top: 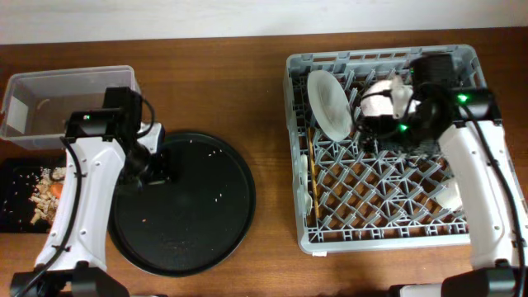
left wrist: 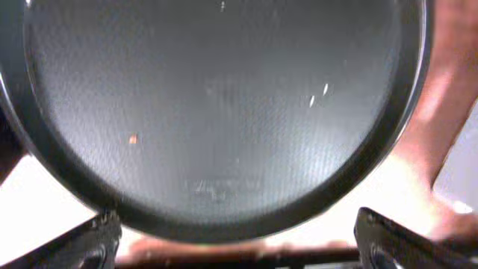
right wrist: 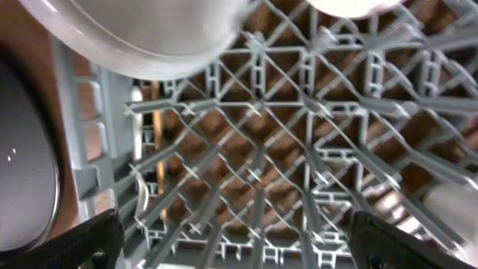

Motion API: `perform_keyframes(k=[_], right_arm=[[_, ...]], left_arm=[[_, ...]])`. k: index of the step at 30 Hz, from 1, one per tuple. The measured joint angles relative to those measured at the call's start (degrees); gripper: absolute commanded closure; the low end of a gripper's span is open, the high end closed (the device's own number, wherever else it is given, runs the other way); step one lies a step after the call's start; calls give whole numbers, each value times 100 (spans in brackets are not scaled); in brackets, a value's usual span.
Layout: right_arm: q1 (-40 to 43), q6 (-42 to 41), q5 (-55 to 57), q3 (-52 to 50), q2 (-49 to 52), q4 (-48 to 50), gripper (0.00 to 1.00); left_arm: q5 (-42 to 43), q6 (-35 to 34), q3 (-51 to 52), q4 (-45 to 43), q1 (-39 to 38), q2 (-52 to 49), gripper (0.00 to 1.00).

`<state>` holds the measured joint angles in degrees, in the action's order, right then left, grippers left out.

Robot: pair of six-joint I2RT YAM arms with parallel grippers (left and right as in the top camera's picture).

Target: Sort waste into correct bins and load items into the dishwasher rack

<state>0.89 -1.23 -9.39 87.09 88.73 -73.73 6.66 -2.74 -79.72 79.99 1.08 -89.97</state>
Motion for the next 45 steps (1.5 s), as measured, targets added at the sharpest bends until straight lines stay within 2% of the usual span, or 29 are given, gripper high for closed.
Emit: perform_keyframes(k=[2,3,5,7,10,13,23,27,29,34,39,40,45], right_arm=[[210,2,0,-278,-472,127,1],[251,7,0,-509,-837,302,1],[278,24,0,-1344,-2120,1095,1],[278,37,109,-2369,-3580,1729,1],[278,39,374,-3176,-5233,1574,1],[278,46,459,-3259,-5755,973,1],[278,44,487,-3263,-5775,881,1],[240,42,505,-3331,-6253,907,1],[105,44,514,-3679,-6736,1563,1],[13,44,501,-6365,-8738,4487,1],[13,42,546,-8164,-8784,7779,1],[13,46,595,-8498,-8795,8120,1],[13,308,811,-8651,-8789,6966,1]], left_arm=[[-68,20,214,-339,0,251,1],[-92,22,511,-621,0,730,1],[-109,17,1099,-1147,0,1862,1],[-129,17,1958,-1893,0,3432,1],[-129,15,2723,-2271,0,5034,1],[-129,17,2815,-2365,0,5890,1],[-129,17,2815,-2365,0,5993,1],[-129,17,2815,-2363,0,5993,1],[-131,15,2817,-2380,0,5993,1],[-129,17,2833,-2358,0,6013,1],[-129,17,2848,-2367,0,6013,1],[-129,17,2852,-2365,0,6015,1],[-129,17,2852,-2365,0,6015,1]])
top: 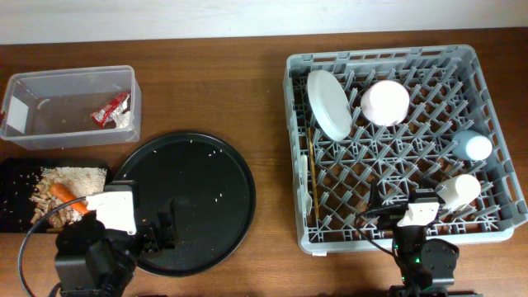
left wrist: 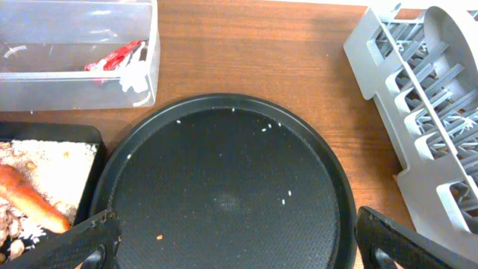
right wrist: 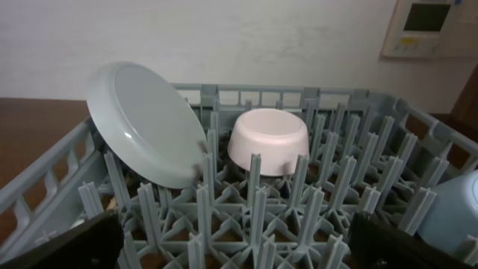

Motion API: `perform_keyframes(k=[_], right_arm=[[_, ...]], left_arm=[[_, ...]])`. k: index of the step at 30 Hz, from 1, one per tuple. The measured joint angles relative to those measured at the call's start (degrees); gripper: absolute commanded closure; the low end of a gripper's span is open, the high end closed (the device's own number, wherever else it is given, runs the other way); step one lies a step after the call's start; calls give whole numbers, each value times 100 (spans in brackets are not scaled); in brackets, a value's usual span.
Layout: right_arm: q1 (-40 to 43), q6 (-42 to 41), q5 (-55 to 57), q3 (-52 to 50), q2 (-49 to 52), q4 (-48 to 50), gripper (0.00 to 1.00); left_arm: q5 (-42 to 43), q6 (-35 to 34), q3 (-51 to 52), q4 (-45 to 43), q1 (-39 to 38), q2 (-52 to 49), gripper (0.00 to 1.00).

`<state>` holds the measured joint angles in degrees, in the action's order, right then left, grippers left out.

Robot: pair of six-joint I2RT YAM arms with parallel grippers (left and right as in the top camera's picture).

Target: Sort waste into correct bins and load items into the dishwasher rack

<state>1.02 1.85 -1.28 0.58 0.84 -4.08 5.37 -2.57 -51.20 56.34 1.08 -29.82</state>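
Observation:
The grey dishwasher rack on the right holds a white plate leaning on edge. It also holds an upturned white bowl, a light blue cup and a white cup. The plate and bowl also show in the right wrist view. My right gripper is open and empty at the rack's front edge. My left gripper is open and empty over the near rim of the black round tray. A red wrapper lies in the clear bin.
A black food-waste tray at front left holds scraps and a carrot. A thin wooden stick stands along the rack's left side. White crumbs dot the round tray. Both arm bases sit at the table's front edge.
Both arms have drawn back to the table's front edge. The left was over the round tray's left rim by the bin. The right was over the bowl at the rack's back. Both grippers remain open.

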Motion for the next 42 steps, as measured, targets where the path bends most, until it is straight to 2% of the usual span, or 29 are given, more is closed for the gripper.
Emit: perform_keyframes(k=[22,26,29,32,33,36,42], right_arm=[[0,35,0,0,-4,-7,1],[0,35,20,2,-4,-17,1],[0,35,24,2,-13,-20,1],[0,37,24,4,-26,-20,1],[0,39,24,4,-26,-20,1],[0,37,26,4,-26,-20,1],[0,35,26,4,-26,-20,1]], left_arm=[[-7,0,101,-46,0,146,1],[-22,0,1982,-1644,0,1703,1],[-24,0,3724,-3764,-13,2734,1],[-26,7,4769,-5851,-66,2868,1],[-61,31,4931,-5941,-72,2894,1],[-262,153,5049,-5222,-70,2907,1],[-306,173,5049,-5206,-70,2914,1]])
